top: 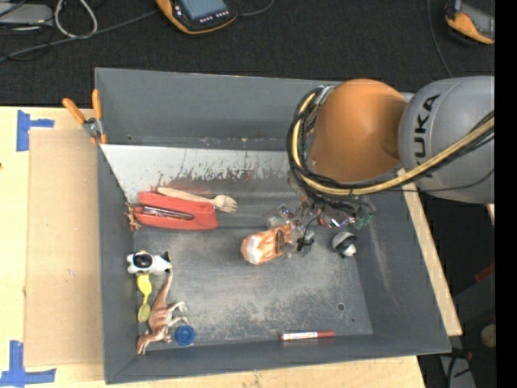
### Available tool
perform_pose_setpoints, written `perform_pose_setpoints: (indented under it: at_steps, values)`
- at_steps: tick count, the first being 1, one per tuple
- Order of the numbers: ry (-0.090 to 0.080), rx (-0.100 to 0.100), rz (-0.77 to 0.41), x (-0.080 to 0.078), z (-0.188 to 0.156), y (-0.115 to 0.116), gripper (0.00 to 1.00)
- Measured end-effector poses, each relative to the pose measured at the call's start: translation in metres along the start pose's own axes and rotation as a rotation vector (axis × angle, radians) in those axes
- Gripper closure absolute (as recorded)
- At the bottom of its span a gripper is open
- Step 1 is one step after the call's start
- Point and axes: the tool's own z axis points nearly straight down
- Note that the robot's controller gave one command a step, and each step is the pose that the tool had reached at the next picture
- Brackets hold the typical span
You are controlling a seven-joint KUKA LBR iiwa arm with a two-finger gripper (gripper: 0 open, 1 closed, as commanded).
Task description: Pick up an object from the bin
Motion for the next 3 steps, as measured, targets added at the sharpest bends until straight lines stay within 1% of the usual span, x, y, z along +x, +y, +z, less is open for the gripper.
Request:
perform_pose_setpoints:
  at_steps: [1,2,3]
  values:
    - [-0.011,0.006,-0.116,-0.026,0.074,0.013,1.00]
    - [-0.001,-0.001,-0.100,-0.017,0.035,0.013,1.00]
    - [-0.005,0.000,-0.128,-0.021,-0.004,0.017,1.00]
